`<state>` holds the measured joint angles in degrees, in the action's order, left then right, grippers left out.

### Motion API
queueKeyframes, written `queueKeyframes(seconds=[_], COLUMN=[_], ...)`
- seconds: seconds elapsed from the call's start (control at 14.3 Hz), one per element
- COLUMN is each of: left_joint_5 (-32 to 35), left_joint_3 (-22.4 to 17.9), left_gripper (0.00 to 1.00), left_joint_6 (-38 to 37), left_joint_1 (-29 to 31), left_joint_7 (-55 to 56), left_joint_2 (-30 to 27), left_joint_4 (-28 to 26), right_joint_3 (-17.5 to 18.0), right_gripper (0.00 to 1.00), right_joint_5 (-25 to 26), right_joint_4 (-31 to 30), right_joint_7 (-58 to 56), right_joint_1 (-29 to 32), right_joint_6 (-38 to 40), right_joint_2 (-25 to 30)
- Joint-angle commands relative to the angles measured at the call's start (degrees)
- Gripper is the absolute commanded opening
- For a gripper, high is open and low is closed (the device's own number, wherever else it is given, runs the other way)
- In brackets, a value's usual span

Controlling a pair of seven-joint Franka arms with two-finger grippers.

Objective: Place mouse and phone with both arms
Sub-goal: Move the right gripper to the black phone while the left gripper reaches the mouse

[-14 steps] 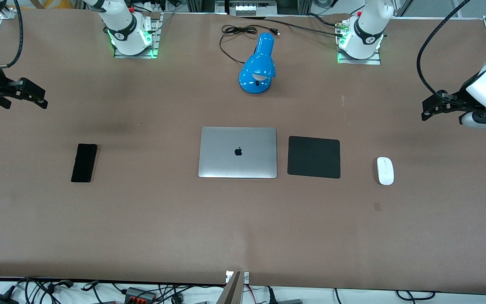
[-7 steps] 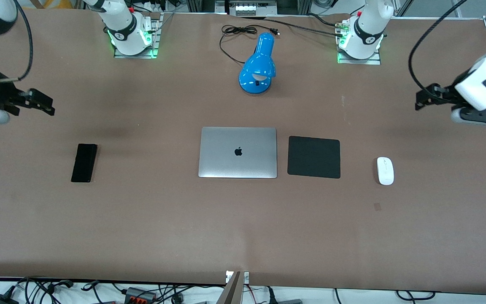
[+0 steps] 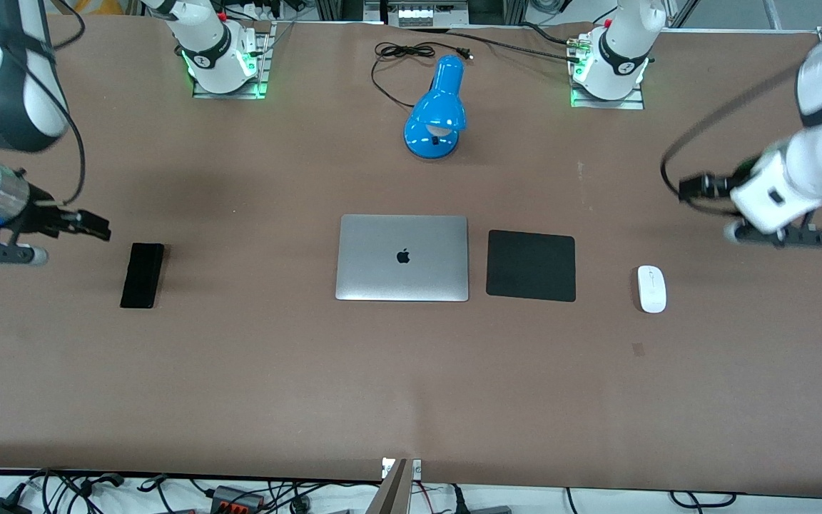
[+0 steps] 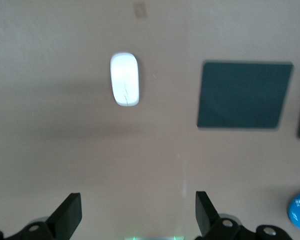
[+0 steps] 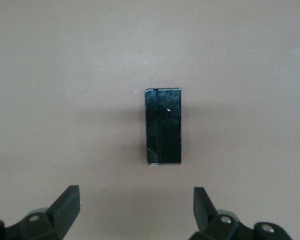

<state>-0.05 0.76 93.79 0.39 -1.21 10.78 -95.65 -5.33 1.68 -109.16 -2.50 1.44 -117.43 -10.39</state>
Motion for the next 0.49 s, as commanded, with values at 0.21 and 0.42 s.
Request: queueKeyframes(seconds=[0.21,0.42], left_joint_5=[0.93,0.93], left_joint_3=[0.38,0.38], left_gripper=[1.0,1.0], left_joint_6=[24.02,39.57], left_joint_1=[3.65,3.83], left_joint_7=[0.42,-0.1], left_joint_2=[7.67,7.67], left_joint_4=[-7.68,-18.22], right_joint_3=[0.4,0.4], right_gripper=[1.0,1.0], right_joint_5=[0.78,0.78], right_joint_4=[-2.37,-2.37], right_joint_7=[0.13,0.13], right_joint_1=[3.39,3.4], right_joint_6=[-12.28,-16.16], right_joint_2=[-12.6,-17.28])
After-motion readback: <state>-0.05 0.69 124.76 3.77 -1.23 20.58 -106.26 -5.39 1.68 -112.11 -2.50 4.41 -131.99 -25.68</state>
